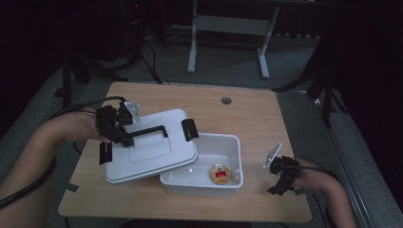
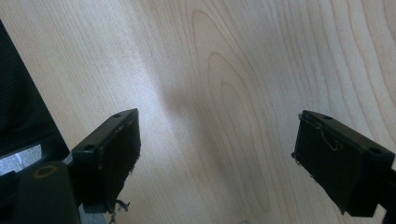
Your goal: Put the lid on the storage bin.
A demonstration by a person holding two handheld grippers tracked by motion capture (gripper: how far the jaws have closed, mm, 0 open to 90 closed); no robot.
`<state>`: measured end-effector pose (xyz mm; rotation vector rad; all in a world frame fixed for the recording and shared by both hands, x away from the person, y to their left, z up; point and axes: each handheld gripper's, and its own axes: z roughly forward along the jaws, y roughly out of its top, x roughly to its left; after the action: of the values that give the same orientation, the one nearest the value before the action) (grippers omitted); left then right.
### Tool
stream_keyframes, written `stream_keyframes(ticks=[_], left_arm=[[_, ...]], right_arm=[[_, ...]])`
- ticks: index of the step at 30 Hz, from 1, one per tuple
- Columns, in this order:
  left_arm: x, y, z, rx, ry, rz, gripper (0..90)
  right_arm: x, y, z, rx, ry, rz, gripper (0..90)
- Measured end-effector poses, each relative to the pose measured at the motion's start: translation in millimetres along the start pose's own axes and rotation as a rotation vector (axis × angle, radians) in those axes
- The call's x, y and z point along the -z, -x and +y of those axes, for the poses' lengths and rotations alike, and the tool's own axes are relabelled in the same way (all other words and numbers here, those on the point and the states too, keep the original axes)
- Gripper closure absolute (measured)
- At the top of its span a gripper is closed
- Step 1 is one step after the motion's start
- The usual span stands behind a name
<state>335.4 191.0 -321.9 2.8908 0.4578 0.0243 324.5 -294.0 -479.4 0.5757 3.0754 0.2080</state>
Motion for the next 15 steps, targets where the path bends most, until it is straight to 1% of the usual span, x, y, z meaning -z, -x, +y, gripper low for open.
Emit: stream_keyframes(ticks=[2,4,5,7,8,9,10,11,12,13,14,15], left_arm=[[-2.4,1.9,9.2,-0.026,-0.003,-0.003,83.9],[-4.9,3.6,18.0,-0.041,0.006,-0.013,83.9],[-5.9,4.7,22.6,-0.054,0.000,-0.008,83.9],[-8.6,6.9,31.5,-0.075,-0.001,-0.017,83.9],[-8.6,6.9,31.5,-0.075,-0.001,-0.017,83.9],[-10.3,9.2,40.3,-0.097,-0.002,-0.027,83.9],[-11.6,11.2,46.6,-0.118,0.004,-0.027,83.9],[-12.5,11.9,50.4,-0.122,0.009,-0.037,83.9],[-12.5,11.9,50.4,-0.122,0.009,-0.037,83.9],[-14.6,13.8,58.1,-0.145,0.018,-0.038,83.9],[-15.7,14.5,61.6,-0.152,0.017,-0.049,83.9],[-16.9,15.7,65.2,-0.168,0.017,-0.050,83.9]], right_arm=[[-0.2,-0.1,0.5,0.000,-0.003,0.001,14.1],[-0.2,-0.2,0.8,0.000,0.000,0.001,14.1],[-0.3,-0.1,0.9,0.001,0.000,0.001,14.1],[-0.5,-0.3,1.3,0.003,-0.003,-0.003,14.1],[-0.5,-0.3,1.3,0.003,-0.003,-0.003,14.1],[-0.5,-0.4,1.5,0.003,-0.003,-0.003,14.1],[-0.7,-1.0,1.6,0.006,-0.005,-0.003,14.1],[-0.6,-1.2,1.5,0.007,-0.005,-0.004,14.0],[-0.6,-1.2,1.5,0.007,-0.005,-0.004,14.0],[-0.5,-1.2,1.3,0.002,-0.006,-0.002,14.1],[-0.5,-1.2,1.1,0.003,-0.005,-0.002,14.1],[-0.4,-1.2,1.0,0.003,-0.005,-0.001,14.1]])
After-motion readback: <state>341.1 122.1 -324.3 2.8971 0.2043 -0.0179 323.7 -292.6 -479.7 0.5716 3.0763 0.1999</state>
